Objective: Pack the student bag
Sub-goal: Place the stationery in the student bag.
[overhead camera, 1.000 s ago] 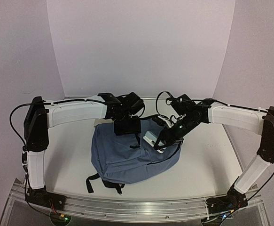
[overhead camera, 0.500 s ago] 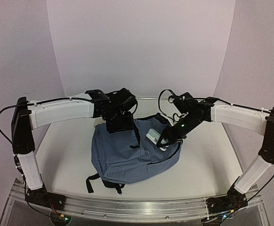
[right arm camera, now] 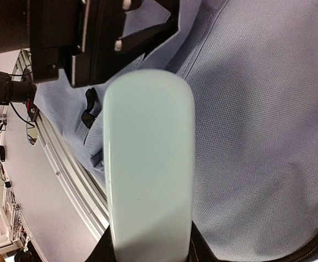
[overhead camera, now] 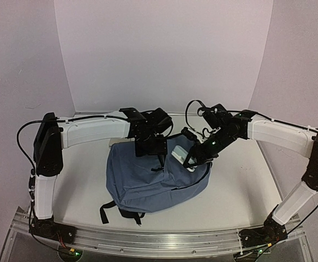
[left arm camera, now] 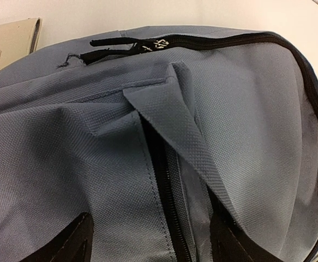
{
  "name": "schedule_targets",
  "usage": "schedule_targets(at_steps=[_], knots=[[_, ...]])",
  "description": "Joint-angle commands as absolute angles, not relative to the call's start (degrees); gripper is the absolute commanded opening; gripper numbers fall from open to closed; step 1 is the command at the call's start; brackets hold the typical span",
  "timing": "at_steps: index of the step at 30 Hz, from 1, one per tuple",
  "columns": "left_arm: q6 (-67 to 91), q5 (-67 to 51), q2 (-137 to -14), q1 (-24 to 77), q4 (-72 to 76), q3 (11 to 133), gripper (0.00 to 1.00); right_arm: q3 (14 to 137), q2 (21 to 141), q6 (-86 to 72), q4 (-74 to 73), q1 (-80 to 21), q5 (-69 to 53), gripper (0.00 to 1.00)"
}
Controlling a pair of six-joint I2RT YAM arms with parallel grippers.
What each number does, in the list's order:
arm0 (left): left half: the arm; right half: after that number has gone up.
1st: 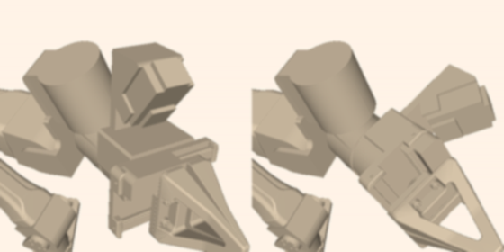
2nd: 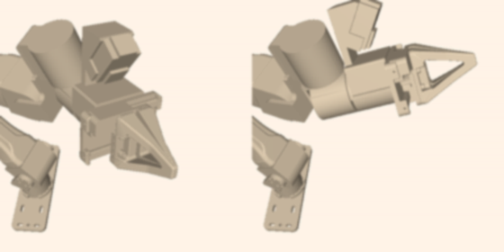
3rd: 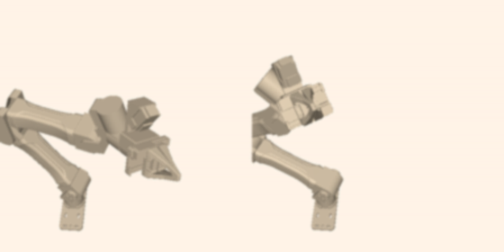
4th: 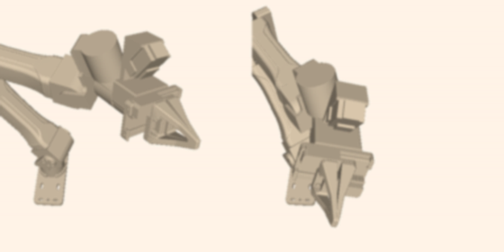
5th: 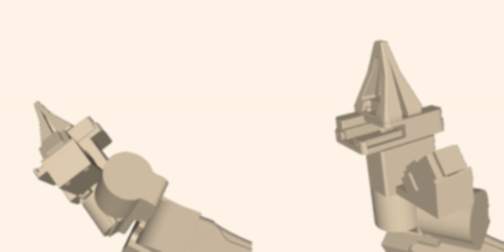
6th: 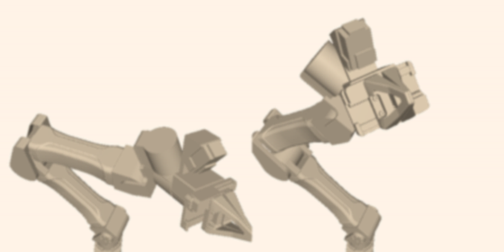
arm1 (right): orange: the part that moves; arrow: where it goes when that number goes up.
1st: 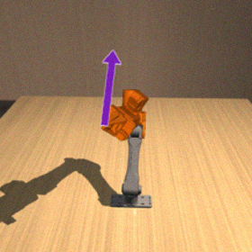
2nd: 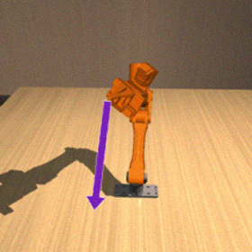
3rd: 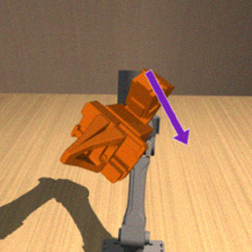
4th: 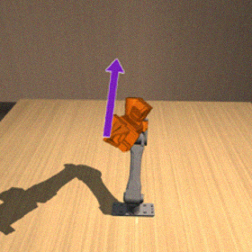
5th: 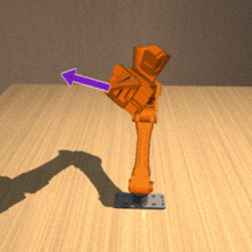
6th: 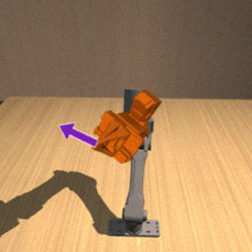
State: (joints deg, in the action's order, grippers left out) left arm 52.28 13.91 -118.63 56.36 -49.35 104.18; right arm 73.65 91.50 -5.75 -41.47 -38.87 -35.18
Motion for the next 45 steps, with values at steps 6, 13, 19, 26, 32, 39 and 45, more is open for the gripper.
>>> schedule_targets(at_steps=[6,13,19,26,32,39,45], knots=[[51.2,14.1,-126.8,56.8,-61.8,113.3,0.64,76.0,88.9,-4.8,-41.2,-38.8,-34.4,0.00],[54.0,13.6,-122.9,56.9,-63.6,105.1,0.52,75.8,88.0,-4.3,-41.2,-38.8,-34.4,0.00],[55.5,13.3,-116.8,56.9,-59.5,100.2,0.27,76.6,88.8,-4.2,-41.2,-38.8,-34.8,0.00],[55.4,14.3,-112.0,56.9,-55.5,98.2,0.00,79.2,90.1,-3.9,-41.3,-38.8,-34.9,0.00],[53.1,14.2,-115.5,57.1,-54.4,103.0,0.24,80.2,90.9,-4.2,-41.3,-38.8,-35.5,0.00],[52.6,15.7,-124.2,57.7,-60.8,113.8,0.44,80.5,90.7,-5.7,-41.5,-38.2,-35.7,0.00],[53.1,15.0,-126.2,57.7,-62.1,114.1,0.51,79.1,89.7,-6.1,-41.3,-36.5,-36.2,0.00]])
